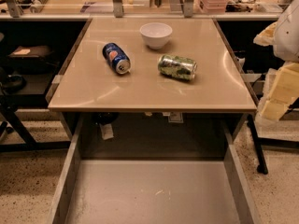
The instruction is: Place green can into top drawer
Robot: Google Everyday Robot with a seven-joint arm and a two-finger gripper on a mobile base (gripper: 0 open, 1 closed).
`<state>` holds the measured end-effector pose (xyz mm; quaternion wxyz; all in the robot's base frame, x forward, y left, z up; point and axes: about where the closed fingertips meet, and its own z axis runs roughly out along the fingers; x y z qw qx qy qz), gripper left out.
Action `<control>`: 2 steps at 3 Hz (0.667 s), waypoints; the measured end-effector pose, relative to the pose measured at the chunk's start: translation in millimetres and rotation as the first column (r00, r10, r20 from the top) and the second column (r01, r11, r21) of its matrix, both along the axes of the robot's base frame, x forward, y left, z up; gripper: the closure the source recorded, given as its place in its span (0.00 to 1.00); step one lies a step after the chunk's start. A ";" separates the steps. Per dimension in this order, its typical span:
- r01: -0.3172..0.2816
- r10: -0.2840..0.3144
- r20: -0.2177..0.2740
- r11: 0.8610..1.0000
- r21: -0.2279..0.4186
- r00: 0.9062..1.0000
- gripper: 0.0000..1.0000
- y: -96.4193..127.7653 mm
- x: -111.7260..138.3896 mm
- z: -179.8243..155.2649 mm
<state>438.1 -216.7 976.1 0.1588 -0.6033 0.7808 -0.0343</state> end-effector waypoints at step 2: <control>-0.014 0.013 0.024 1.000 0.020 1.000 0.00 4.5 10.5 0.4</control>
Offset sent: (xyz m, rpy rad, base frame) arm 0.0254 0.0095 -0.0048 0.0481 -0.0344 0.0340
